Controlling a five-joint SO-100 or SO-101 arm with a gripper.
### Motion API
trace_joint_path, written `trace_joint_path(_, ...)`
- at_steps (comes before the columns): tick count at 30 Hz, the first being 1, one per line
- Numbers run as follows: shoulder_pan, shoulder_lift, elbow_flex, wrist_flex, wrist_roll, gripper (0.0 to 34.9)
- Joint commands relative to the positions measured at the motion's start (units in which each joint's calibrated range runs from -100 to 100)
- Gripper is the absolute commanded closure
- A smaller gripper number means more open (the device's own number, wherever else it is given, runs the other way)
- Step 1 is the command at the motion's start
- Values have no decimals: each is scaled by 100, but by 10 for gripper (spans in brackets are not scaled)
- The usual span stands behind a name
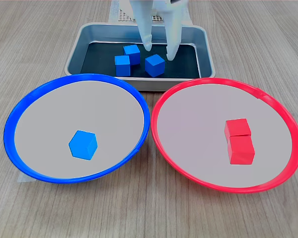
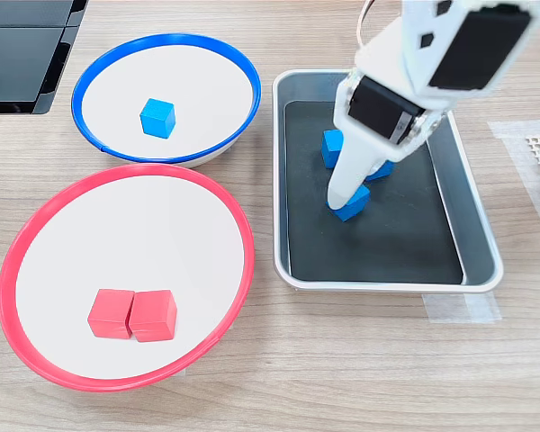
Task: Resolve any anomalies and move all blocks to matching dishes
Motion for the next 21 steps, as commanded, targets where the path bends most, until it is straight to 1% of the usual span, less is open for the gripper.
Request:
trace_joint_path(1,-11,276,-81,-196,103,176)
trace_joint_path(5,46,447,-72,-262,181,183)
trace_joint_path(9,83,609,-81,-435,215,199)
trace_joint_path(10,83,669,-90,-477,220,211)
trace_joint_path(11,65,728,-117,-526,220,243)
trace_joint_path(12,55,745,-144,-534,220,261)
trace_joint_path(13,46,771,-163,-567,220,290)
trace_joint_path(14,46,788,-172,-609,220,335)
trace_joint_path(16,36,788,-199,-609,239,346)
trace_joint_path(18,36,754,-272,-518,239,346)
trace_joint_path(21,55,669,-864,43,132,346)
